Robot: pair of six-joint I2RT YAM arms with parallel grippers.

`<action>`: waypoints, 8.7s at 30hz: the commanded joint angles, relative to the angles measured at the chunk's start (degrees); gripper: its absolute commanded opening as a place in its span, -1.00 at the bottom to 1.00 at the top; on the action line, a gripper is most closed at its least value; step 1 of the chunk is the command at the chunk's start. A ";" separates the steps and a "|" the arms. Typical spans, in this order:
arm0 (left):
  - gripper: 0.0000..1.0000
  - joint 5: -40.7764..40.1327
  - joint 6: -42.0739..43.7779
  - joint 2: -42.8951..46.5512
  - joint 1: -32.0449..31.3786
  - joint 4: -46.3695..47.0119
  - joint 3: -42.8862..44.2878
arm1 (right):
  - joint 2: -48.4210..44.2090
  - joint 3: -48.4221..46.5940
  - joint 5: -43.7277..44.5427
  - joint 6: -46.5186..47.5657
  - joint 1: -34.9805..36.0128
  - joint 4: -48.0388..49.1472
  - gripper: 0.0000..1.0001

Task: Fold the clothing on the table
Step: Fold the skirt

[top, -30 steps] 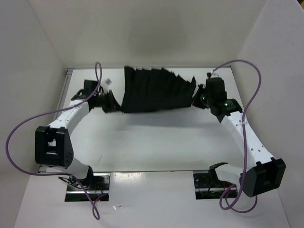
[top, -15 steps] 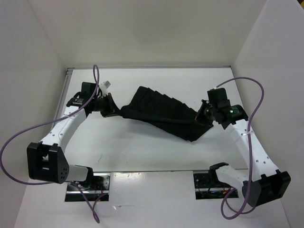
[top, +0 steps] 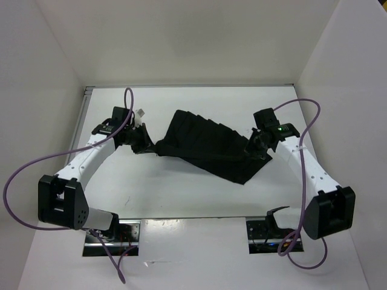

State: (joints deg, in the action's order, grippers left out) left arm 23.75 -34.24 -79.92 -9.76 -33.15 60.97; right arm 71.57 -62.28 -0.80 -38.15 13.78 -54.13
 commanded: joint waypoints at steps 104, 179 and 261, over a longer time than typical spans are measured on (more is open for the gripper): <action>-0.31 -22.45 -2.24 -40.21 -4.57 10.36 42.65 | 37.84 -36.16 20.84 3.00 1.07 0.95 -1.00; -1.00 -25.51 -1.27 -35.48 -8.70 5.99 19.54 | 40.67 -19.55 -1.02 19.60 -12.19 20.72 0.46; -1.00 -23.92 -1.80 -33.90 -8.70 7.57 13.56 | 37.50 -11.37 -20.55 23.12 -15.45 26.00 0.73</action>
State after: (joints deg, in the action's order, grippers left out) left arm 0.38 -36.42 -113.43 -18.79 -20.95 76.71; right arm 108.73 -72.44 -18.85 -16.36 -1.85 -29.15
